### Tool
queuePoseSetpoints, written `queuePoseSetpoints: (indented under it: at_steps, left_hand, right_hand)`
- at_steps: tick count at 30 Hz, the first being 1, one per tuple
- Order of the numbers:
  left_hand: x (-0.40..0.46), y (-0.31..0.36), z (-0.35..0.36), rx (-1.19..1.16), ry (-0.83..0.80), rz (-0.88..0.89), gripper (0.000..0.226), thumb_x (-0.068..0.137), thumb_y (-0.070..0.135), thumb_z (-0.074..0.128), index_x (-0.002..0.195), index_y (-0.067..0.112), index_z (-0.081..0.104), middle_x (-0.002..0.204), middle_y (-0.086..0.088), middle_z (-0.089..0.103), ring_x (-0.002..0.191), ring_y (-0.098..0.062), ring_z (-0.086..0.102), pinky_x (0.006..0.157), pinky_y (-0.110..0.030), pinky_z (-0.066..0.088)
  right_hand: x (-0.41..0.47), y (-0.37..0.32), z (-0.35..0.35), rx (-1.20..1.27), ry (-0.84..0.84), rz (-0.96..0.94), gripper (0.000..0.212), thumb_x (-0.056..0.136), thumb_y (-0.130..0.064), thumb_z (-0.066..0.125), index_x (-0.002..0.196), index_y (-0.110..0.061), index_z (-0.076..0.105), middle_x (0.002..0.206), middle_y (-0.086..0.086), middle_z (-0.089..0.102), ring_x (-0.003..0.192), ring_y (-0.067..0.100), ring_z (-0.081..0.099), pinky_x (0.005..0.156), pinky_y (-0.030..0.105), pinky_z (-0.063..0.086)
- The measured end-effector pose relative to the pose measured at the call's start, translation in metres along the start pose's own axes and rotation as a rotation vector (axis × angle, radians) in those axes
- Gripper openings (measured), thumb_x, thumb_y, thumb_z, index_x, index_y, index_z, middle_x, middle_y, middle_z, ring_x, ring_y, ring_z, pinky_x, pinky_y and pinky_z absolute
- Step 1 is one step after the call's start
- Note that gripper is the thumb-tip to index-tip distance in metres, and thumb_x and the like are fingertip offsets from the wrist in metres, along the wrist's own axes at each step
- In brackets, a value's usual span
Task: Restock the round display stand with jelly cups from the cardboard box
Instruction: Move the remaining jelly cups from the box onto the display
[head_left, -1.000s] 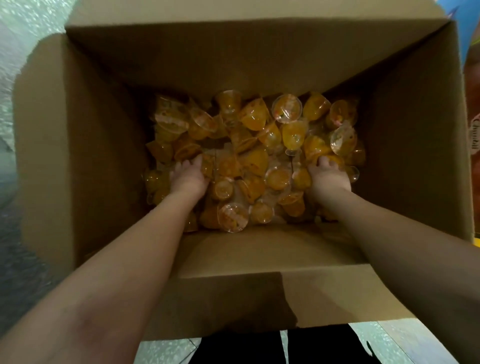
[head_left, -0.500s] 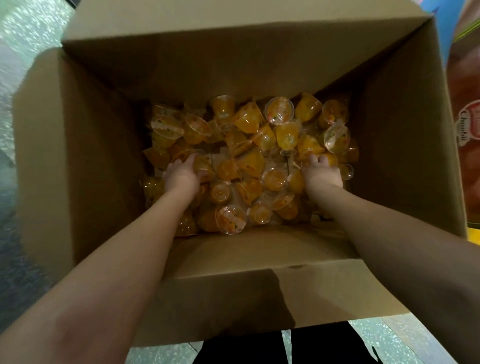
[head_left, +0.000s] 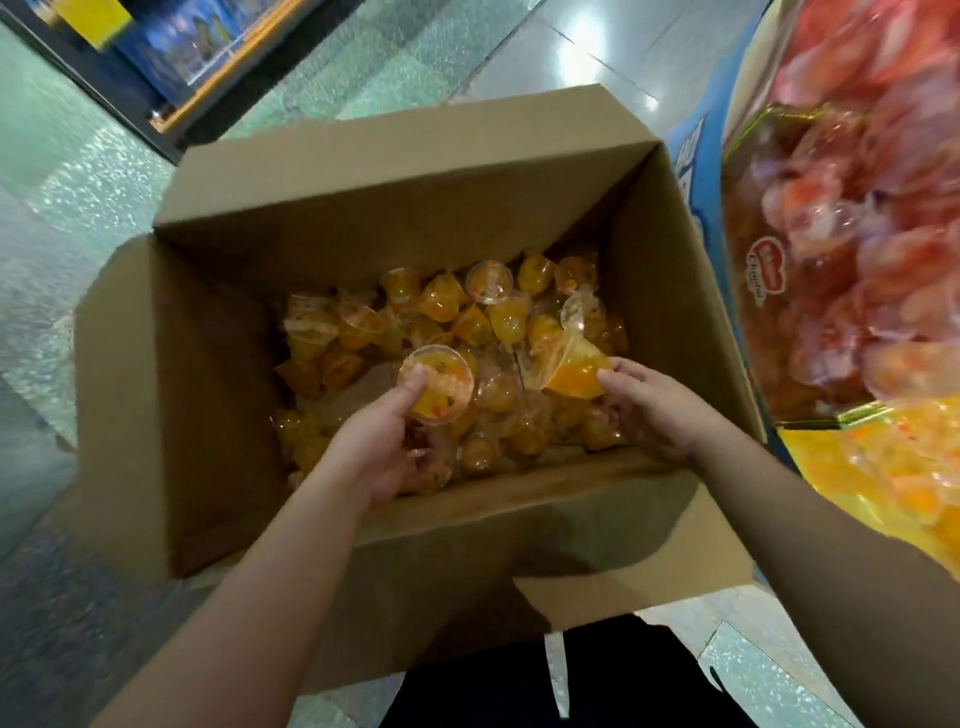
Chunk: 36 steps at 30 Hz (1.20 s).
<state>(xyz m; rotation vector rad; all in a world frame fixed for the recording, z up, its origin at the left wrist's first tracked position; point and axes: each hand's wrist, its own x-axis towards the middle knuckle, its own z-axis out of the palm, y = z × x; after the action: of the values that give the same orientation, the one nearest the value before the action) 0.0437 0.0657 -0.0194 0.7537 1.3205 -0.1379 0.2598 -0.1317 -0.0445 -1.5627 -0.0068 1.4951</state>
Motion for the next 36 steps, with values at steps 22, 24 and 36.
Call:
queuePoseSetpoints:
  at_steps: [22,24,36]
  left_hand:
    - [-0.111,-0.068,0.328,0.551,-0.282,0.039,0.062,0.074,0.059,0.072,0.121,0.019,0.064,0.105,-0.012,0.061,0.069,-0.017,0.053,0.054,-0.027,0.050]
    - [-0.111,-0.078,0.355,0.620,-0.306,0.046,0.059,0.076,0.059,0.072,0.118,0.019,0.066,0.102,-0.012,0.060,0.062,-0.015,0.053,0.052,-0.027,0.049]
    - [-0.104,-0.133,0.488,1.104,-0.471,0.170,0.035,0.092,0.046,0.064,0.119,0.024,0.061,0.103,0.000,0.056,0.065,-0.015,0.052,0.049,-0.024,0.044]
  right_hand:
    - [-0.228,0.079,-0.204,0.028,0.310,-0.386,0.075,0.072,-0.024,0.085,0.128,-0.047,0.041,0.121,-0.016,0.066,0.115,0.001,0.060,0.107,0.031,0.041]
    - [-0.244,0.092,-0.225,0.013,0.330,-0.340,0.076,0.067,-0.040,0.085,0.122,-0.058,0.036,0.123,-0.022,0.062,0.115,-0.005,0.057,0.109,0.029,0.038]
    - [-0.282,0.175,-0.295,0.722,0.553,-0.356,0.066,0.084,-0.033,0.070,0.143,-0.019,0.045,0.131,0.008,0.064,0.114,0.025,0.065,0.084,0.028,0.055]
